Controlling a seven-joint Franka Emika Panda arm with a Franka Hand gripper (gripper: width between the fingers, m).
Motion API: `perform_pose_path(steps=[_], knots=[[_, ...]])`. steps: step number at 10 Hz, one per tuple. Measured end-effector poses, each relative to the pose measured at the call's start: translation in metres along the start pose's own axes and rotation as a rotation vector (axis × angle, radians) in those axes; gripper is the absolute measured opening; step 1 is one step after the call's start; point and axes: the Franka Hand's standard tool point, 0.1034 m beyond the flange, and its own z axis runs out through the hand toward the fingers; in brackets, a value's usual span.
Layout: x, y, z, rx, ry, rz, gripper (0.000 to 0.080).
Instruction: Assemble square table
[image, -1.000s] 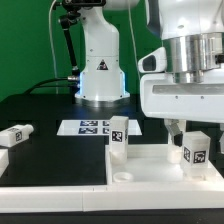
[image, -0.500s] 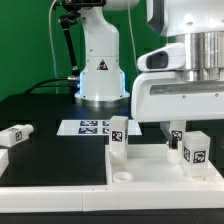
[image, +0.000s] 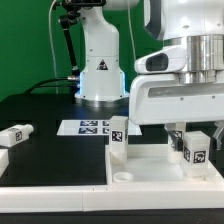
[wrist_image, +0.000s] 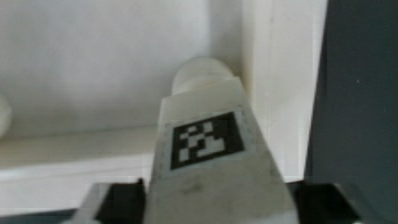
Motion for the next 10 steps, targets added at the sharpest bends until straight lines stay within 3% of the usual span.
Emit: perform_pose_path(steps=[1, 4, 6, 8, 10], knots=[[0.000, 0.001, 0.000, -0.002, 0.000, 0.080, 0.0288], [0.000, 0.004, 0.000, -0.004, 0.001, 0.299, 0.0288], [-0.002, 0.010, 0.000, 0.004, -0.031, 0.771, 0.0288], [-0.003, 0.012, 0.001, 0.025, -0.086, 1.007, 0.0290], [-0.004, 0.011, 0.001, 0.021, -0.093, 1.154, 0.0290]])
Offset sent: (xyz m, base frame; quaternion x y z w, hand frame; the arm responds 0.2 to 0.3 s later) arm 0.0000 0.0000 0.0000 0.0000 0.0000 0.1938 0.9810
